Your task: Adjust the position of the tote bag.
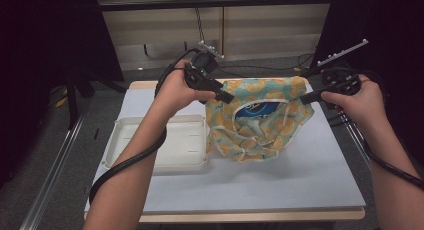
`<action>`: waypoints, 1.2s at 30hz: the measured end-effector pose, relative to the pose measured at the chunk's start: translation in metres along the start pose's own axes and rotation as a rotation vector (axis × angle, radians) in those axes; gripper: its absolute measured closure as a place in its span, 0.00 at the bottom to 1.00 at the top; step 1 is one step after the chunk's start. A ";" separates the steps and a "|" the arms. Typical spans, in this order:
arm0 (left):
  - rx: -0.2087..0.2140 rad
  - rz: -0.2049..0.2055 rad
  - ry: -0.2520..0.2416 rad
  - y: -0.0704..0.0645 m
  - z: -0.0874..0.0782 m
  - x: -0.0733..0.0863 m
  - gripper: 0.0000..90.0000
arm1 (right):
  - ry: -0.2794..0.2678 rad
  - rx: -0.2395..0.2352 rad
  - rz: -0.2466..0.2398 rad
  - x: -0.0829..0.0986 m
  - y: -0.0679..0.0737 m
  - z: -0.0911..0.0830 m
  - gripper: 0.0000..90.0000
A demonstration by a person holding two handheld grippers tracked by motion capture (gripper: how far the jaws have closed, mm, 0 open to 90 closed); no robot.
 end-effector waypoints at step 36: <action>0.100 -0.218 -0.032 0.033 0.025 -0.005 0.98 | -0.013 0.010 0.024 -0.026 -0.012 -0.010 1.00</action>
Point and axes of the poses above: each handheld gripper's, and its own axes: z roughly forward along the jaws, x roughly out of its underside, y roughly to its left, the point moved 10 cm from there along z, roughly forward along the jaws, and after that the axes turned 3 degrees about -x, right-handed, at the moved point
